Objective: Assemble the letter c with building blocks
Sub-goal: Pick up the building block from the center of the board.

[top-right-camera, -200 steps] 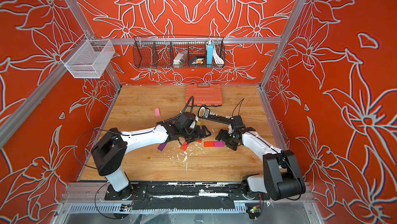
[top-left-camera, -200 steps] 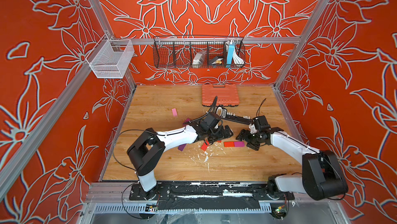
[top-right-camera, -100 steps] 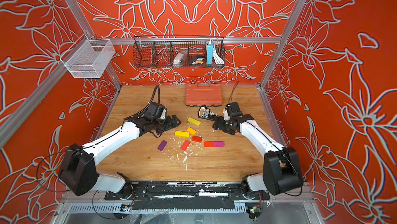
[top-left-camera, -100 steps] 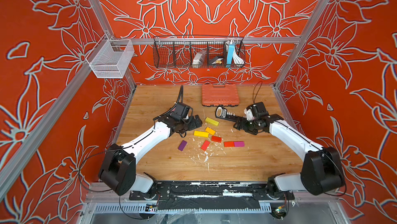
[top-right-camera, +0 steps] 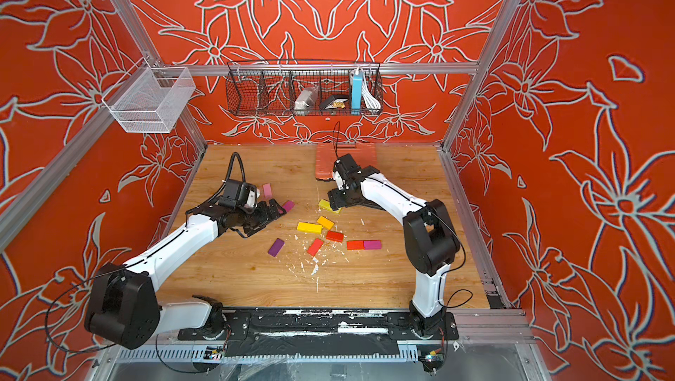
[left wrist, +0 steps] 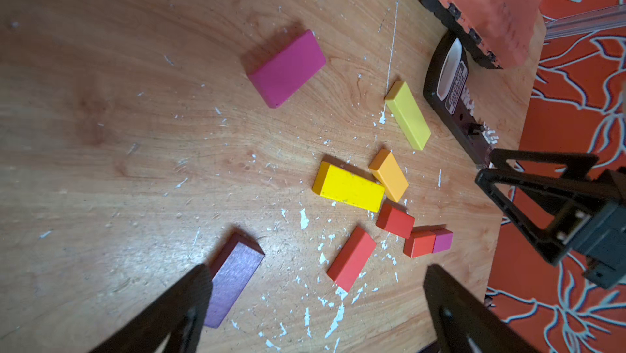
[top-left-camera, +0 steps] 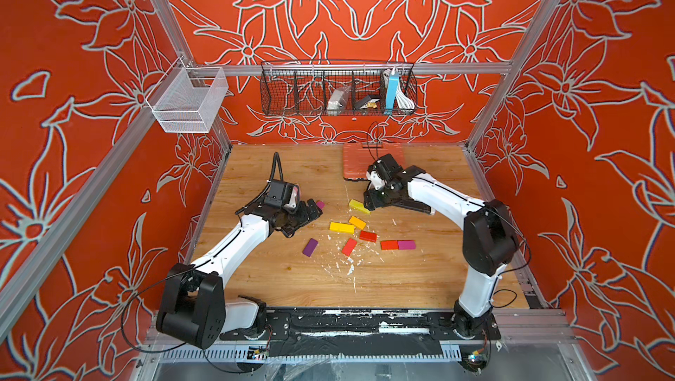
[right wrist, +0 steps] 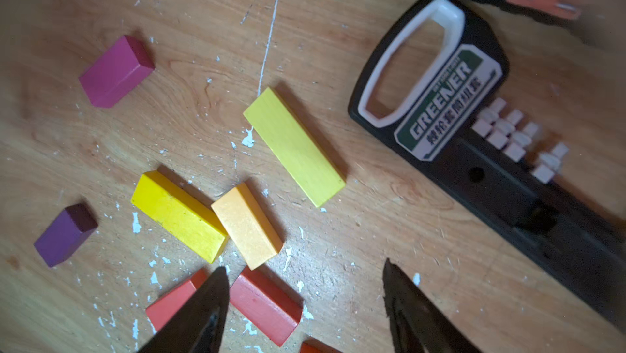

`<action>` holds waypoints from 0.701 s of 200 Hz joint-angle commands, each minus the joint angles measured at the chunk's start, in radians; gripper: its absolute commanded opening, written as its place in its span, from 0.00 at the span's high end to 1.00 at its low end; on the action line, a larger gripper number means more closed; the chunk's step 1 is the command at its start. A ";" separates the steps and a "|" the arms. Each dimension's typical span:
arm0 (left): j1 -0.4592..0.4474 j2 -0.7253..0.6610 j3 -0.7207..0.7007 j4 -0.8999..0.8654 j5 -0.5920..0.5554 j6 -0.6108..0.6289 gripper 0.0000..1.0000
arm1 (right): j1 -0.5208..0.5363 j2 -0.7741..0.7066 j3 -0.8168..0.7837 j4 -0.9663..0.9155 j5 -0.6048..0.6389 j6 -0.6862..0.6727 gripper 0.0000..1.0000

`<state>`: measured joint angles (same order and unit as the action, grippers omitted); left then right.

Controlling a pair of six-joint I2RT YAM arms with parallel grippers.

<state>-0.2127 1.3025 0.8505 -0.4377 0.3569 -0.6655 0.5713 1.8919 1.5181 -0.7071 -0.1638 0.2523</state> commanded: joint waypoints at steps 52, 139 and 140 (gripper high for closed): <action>0.044 0.012 -0.028 0.066 0.114 -0.005 0.02 | 0.046 0.202 0.222 -0.148 0.076 -0.140 0.30; 0.064 0.047 -0.037 0.114 0.160 -0.023 0.02 | 0.064 0.327 0.332 -0.196 0.097 -0.191 0.28; 0.064 0.047 -0.037 0.114 0.161 -0.023 0.02 | 0.064 0.328 0.334 -0.196 0.097 -0.192 0.28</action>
<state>-0.1581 1.3388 0.8284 -0.3485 0.4873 -0.6804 0.6247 2.1826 1.8111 -0.8566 -0.1020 0.0879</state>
